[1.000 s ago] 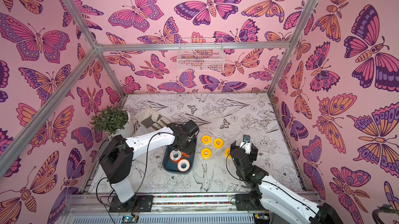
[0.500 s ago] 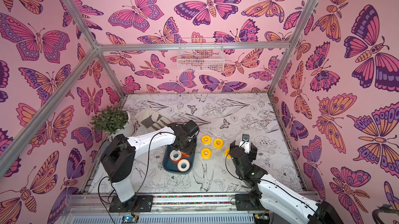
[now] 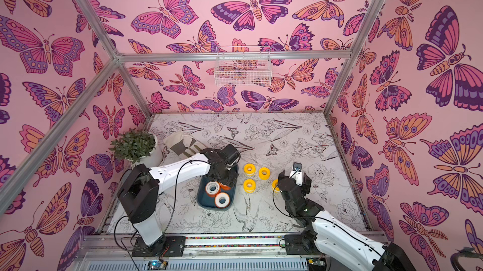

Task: Put the sealing tape into the storage box
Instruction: Place the sealing tape in the storage box, then pick up the sealing tape at the center of the board.

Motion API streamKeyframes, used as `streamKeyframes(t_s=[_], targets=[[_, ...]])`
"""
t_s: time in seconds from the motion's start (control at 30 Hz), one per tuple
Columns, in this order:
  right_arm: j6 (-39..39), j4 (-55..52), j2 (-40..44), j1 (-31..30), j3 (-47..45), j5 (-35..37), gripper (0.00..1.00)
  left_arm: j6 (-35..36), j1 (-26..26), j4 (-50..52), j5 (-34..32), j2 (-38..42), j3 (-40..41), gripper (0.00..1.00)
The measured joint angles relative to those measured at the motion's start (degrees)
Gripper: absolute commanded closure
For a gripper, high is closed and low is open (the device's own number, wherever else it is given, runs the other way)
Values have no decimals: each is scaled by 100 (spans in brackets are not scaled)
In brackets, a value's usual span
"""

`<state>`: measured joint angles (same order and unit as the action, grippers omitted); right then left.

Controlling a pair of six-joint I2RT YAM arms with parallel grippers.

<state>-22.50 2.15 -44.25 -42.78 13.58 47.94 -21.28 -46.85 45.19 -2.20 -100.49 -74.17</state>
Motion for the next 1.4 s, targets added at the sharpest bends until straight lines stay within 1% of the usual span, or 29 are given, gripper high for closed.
streamKeyframes(t_s=[0.17,0.3,0.57,0.8,0.93,1.0,1.13,1.4], targets=[[0,0,0,0,0,0,8,-20,-11,-2,116,415,66,26],[0,0,0,2,0,0,9,-24,-11,68,76,852,188,30],[0,0,-2,35,2,-22,8,-63,31,468,-433,2103,444,34],[-20,-136,-57,306,181,-313,8,-90,133,962,-752,3215,678,35],[-175,-433,-149,758,420,-715,7,-118,254,1165,-905,3764,1034,35],[-302,-575,-260,1054,555,-1058,4,-129,284,1222,-986,4030,1252,35],[-455,-911,-763,1499,892,-1744,2,-129,297,1296,-1106,4400,1506,35],[-472,-1832,-2245,1572,2087,-2852,3,-103,297,1316,-1237,4732,1709,34]])
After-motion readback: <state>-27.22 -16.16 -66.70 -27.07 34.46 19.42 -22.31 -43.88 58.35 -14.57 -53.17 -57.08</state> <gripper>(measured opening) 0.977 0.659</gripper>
